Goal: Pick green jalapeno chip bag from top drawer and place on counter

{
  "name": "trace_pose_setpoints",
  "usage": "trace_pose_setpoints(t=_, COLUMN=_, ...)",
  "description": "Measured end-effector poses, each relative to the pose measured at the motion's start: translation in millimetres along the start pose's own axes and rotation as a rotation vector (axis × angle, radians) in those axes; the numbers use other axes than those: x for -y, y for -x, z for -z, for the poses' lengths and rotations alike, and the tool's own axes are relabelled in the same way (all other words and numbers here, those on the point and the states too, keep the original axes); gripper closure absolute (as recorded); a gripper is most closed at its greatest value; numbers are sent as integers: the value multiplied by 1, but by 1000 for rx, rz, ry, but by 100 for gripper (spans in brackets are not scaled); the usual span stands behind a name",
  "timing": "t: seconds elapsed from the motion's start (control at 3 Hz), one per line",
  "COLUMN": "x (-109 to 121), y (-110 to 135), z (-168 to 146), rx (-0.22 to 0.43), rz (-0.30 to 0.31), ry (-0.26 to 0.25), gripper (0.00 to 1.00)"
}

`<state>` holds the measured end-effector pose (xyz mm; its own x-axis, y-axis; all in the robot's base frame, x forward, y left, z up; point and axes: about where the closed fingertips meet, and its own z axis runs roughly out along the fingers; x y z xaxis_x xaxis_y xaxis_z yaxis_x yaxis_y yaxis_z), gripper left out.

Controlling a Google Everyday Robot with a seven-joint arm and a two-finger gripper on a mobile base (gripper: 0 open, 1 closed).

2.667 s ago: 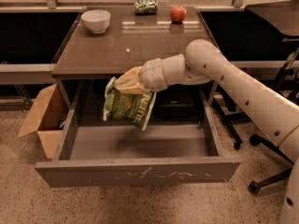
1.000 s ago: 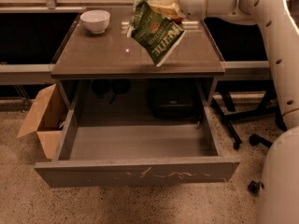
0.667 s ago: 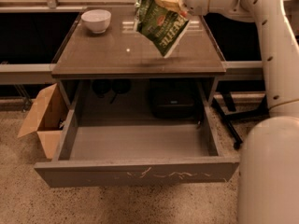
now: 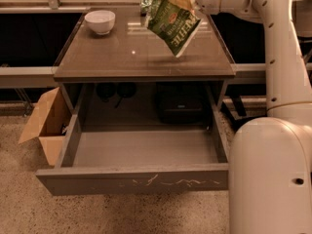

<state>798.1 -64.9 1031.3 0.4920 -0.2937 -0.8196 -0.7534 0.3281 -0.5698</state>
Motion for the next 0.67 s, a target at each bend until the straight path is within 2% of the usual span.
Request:
trace_pose_setpoints(t=0.33, x=0, y=0, z=0, rx=0, rz=0, ry=0, gripper=28)
trace_pose_setpoints(t=0.67, x=0, y=0, z=0, rx=0, rz=0, ry=0, gripper=4)
